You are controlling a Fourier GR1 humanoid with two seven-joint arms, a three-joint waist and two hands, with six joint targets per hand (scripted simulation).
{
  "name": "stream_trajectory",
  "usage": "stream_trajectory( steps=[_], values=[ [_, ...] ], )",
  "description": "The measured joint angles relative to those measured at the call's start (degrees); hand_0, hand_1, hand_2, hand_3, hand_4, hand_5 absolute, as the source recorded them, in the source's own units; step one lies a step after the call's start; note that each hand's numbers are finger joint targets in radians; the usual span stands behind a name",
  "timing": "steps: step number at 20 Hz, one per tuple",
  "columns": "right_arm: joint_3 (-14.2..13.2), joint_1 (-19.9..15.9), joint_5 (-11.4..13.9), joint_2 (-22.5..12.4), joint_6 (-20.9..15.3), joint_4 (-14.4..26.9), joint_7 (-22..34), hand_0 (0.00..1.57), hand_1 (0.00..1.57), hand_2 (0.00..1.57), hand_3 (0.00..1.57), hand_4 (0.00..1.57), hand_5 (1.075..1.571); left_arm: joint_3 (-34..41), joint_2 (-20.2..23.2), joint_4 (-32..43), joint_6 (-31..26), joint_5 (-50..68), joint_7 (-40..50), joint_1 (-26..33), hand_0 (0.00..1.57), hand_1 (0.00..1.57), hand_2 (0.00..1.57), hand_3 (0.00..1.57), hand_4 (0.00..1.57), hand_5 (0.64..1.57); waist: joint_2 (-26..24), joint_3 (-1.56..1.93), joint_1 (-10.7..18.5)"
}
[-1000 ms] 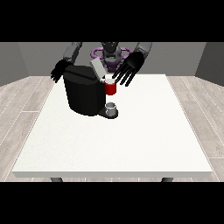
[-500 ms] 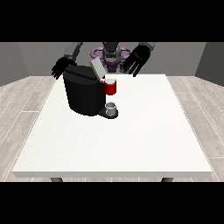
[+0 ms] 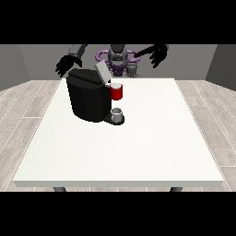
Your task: Insert the coffee pod into the coffee machine and close the lid
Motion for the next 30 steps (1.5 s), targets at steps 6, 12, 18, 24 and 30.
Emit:
stream_trajectory(
  steps=[6,12,18,24,30],
  values=[
    [1.77,2.15,1.70,-1.66,1.05,-2.83,1.19,0.00,0.00,0.00,0.00,0.35,1.571,2.62,-3.67,-1.51,-1.04,5.35,-1.12,8.02,0.00,0.00,0.00,0.00,0.09,1.571,-5.72,0.00,2.90],
    [3.47,0.24,0.68,-4.40,5.31,-8.33,5.89,0.00,0.00,0.00,0.00,0.00,1.571,4.23,-5.04,-2.75,-2.84,9.29,-0.03,13.78,0.00,0.00,0.00,0.00,0.00,1.571,-9.27,0.01,4.53],
    [3.95,-2.98,-0.26,-5.87,7.66,-11.51,8.41,0.00,0.00,0.00,0.00,0.00,1.571,4.06,-7.35,-6.35,-4.82,12.69,-0.16,19.19,0.00,0.00,0.00,0.00,0.00,1.571,-9.80,0.02,7.71],
    [5.91,-7.14,1.15,-6.40,9.18,-11.90,9.91,0.00,0.00,0.00,0.00,0.24,1.571,1.99,-8.80,-11.83,-5.36,15.60,1.08,22.25,0.00,0.00,0.00,0.00,0.11,1.571,-7.36,0.04,10.01],
    [6.84,-9.60,2.73,-6.38,10.43,-10.90,9.25,0.00,0.00,0.00,0.00,0.00,1.571,-0.32,-9.34,-19.86,-5.53,18.76,3.46,26.82,0.00,0.00,0.00,0.00,0.00,1.571,-4.77,0.03,11.29]
  ],
)
